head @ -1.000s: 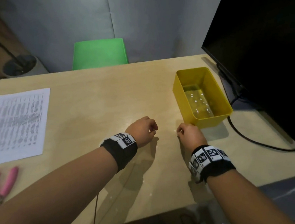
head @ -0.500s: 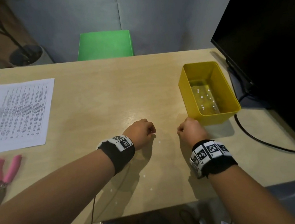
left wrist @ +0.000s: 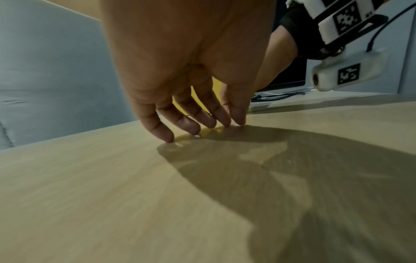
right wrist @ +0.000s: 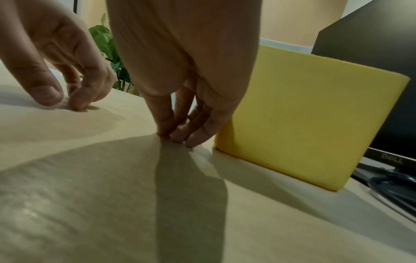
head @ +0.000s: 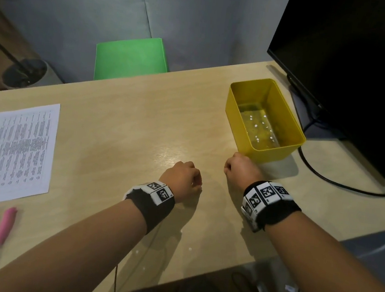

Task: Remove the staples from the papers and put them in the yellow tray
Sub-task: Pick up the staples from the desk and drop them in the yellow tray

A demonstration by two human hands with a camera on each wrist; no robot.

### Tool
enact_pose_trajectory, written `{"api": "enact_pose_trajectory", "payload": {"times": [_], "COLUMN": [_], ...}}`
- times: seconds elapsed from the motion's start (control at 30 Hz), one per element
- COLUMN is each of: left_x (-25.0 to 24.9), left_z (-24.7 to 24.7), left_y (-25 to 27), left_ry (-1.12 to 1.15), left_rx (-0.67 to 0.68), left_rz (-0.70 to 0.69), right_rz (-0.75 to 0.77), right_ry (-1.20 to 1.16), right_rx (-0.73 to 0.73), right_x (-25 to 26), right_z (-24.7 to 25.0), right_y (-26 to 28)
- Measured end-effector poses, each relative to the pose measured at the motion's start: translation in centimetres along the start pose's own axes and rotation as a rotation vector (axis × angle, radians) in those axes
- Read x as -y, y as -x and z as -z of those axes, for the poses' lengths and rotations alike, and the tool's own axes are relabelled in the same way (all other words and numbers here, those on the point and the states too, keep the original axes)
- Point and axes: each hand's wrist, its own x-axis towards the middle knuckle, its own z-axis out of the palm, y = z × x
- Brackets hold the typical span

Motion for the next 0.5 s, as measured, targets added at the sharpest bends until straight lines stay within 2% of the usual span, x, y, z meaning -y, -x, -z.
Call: {"api": "enact_pose_trajectory", "payload": {"times": [0.17,0.37,0.5], "left_x": [-0.5,-1.4,-1.5], "left_z": [-0.3,-0.2,0.1], "left_y": [0.0,0.2,0.1], "left_ry": [-0.08,-0.203,-0.264], "left_rx": [-0.034,-0.005,0.047], "left_rz": [-0.01,-0.044,-0.072], "right_rz": [0.039,0.049,0.032], "right_ry": [0.04,0.096,-0.019], "right_rx": [0.028,0.095,0.096], "right_x": [0.0,0.3,-0.1], "right_z": [-0.2,-0.3,0.1], "right_y": [0.0,0.2,0.0]}}
